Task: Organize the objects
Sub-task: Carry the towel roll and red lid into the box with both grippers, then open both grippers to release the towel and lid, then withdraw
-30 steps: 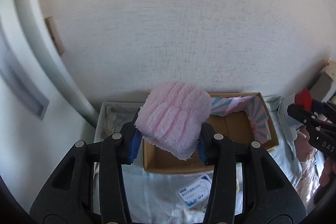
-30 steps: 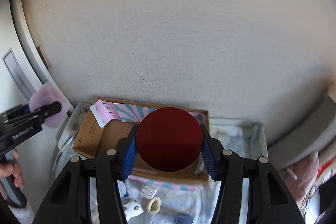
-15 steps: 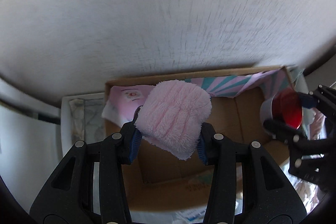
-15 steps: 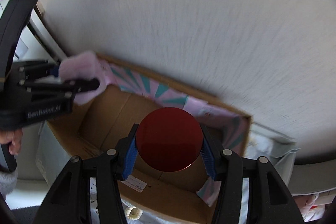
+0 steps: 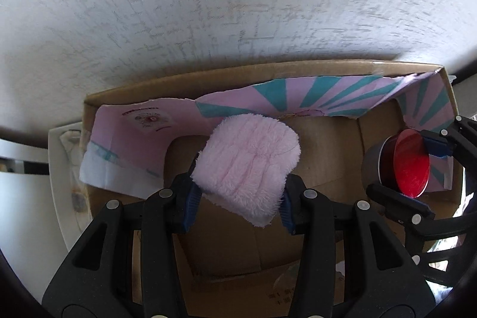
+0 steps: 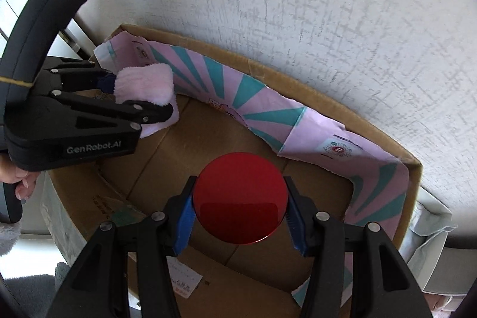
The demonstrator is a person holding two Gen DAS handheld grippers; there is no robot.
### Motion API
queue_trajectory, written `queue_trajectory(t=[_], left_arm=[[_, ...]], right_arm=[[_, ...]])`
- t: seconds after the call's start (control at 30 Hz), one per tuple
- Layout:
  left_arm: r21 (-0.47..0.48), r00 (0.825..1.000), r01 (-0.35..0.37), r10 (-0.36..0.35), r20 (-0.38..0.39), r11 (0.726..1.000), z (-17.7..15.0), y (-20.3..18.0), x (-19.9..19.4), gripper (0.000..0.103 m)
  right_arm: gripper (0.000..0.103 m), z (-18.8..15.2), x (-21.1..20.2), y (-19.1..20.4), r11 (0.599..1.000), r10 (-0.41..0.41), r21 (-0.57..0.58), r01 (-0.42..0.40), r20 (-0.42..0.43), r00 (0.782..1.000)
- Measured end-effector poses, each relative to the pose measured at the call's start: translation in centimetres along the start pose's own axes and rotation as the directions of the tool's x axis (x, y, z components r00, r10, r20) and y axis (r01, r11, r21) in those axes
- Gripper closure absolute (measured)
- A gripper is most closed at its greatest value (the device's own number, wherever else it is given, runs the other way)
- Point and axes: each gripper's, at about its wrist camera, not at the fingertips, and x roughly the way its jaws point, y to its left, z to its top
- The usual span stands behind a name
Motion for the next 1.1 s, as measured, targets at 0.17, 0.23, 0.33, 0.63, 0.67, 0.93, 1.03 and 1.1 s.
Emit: queue_trajectory(t=[0.17, 0.23, 0.33, 0.63, 0.67, 0.93, 1.03, 1.1], left_arm=[[-0.002, 1.0, 0.009, -0.009, -0.005, 1.0, 0.7, 0.5, 0.3, 0.063], [0.009, 1.0, 0.002, -0.002, -0.004, 1.0, 1.0, 0.4, 0.4, 0.062], [0.027, 1.0, -0.007, 0.007, -0.014, 1.0, 1.6, 0.1, 0.4, 0.034], [0.145, 1.0, 0.001, -0.001, 0.001, 0.989, 2.8, -1.9, -0.7, 0.0], [0.146, 1.0, 0.003, -0.004, 0.003, 0.989, 2.9, -1.9, -0.8, 0.0], [0.145, 0.999, 0.023, -0.027, 0.024, 0.989, 3.5, -1.0, -1.6, 0.0], [0.143, 0.999, 0.031, -0.037, 0.036, 0.989, 3.5, -0.5, -2.2, 0.0], [0.137, 0.998, 0.037, -0.044, 0.043, 0.99, 3.5, -0.1, -2.6, 0.0]], right_arm=[[0.053, 0.1, 0.0, 0.2, 0.999, -0.006, -0.042, 0.006, 0.004, 1.0], [0.053, 0.0, 0.0, 0.1, 0.999, 0.0, -0.042, 0.0, 0.001, 1.0], [0.053, -0.3, -0.1, 0.2, 0.998, -0.01, -0.056, 0.01, -0.001, 1.0], [0.0, -1.5, -1.4, 0.8, 0.988, 0.012, -0.152, -0.008, 0.028, 1.0], [0.0, -1.6, -1.5, 0.7, 0.988, 0.008, -0.157, -0.002, 0.034, 0.999], [0.0, -2.3, -2.5, -0.3, 0.992, 0.003, -0.123, 0.003, 0.045, 0.999], [0.0, -2.6, -3.3, -0.4, 0.992, -0.006, -0.124, 0.012, 0.05, 0.999], [0.0, -2.7, -3.9, -0.5, 0.993, -0.007, -0.118, 0.014, 0.054, 0.998]])
